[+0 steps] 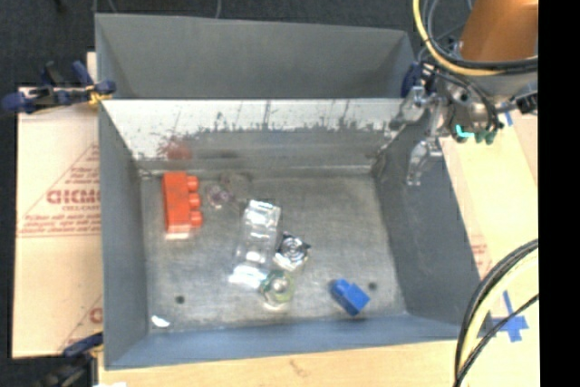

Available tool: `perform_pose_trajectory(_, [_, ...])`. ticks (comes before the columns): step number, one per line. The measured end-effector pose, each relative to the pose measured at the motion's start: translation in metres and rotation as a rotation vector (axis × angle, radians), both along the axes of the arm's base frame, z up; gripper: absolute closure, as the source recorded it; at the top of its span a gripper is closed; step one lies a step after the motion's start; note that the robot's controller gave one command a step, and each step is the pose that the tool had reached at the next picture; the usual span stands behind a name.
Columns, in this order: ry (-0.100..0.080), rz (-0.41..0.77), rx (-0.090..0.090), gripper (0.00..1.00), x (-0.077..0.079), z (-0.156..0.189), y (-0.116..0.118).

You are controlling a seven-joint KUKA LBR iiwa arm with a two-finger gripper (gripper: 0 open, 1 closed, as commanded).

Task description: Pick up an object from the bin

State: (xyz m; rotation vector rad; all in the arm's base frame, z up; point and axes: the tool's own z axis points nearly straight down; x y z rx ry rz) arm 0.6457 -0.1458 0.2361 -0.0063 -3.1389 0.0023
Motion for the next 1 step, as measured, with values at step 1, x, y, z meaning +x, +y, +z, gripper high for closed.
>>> perform_pose_trajectory(1, [0.001, -0.026, 0.004, 0.00, -0.0158, -0.1276, 0.0492])
